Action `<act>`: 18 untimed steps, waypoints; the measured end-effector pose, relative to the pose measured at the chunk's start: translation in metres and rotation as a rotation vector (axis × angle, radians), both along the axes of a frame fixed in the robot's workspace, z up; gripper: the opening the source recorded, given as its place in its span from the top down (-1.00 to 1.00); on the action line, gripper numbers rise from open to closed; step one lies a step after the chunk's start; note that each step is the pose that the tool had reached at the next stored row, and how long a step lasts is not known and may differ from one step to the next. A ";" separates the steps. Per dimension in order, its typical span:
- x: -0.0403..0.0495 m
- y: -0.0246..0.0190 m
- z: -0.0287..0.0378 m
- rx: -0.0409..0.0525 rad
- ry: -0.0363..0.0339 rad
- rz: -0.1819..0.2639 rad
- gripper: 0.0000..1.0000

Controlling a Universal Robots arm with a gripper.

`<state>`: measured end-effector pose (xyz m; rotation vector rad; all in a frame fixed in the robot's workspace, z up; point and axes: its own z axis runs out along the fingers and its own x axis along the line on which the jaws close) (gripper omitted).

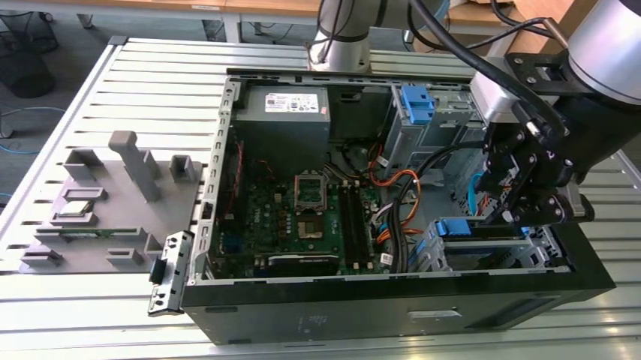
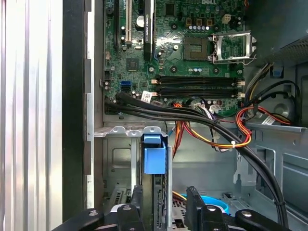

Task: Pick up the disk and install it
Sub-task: 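Insert the disk into the insertion slot, then insert the first disk wire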

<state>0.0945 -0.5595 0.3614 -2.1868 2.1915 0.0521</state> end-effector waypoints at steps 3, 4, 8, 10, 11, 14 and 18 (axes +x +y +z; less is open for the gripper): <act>0.0000 0.0029 0.0000 0.0000 0.0000 0.000 0.03; 0.0000 0.0037 0.0000 0.0000 0.0000 0.000 0.03; 0.0000 0.0058 0.0000 0.0000 0.0000 0.000 0.03; 0.0000 0.0064 0.0000 0.0000 0.0000 0.000 0.03; 0.0000 0.0064 0.0000 0.0000 0.0000 0.000 0.03; 0.0000 0.0065 0.0000 0.0000 0.0000 0.000 0.03; 0.0000 0.0065 0.0000 0.0000 0.0000 0.000 0.03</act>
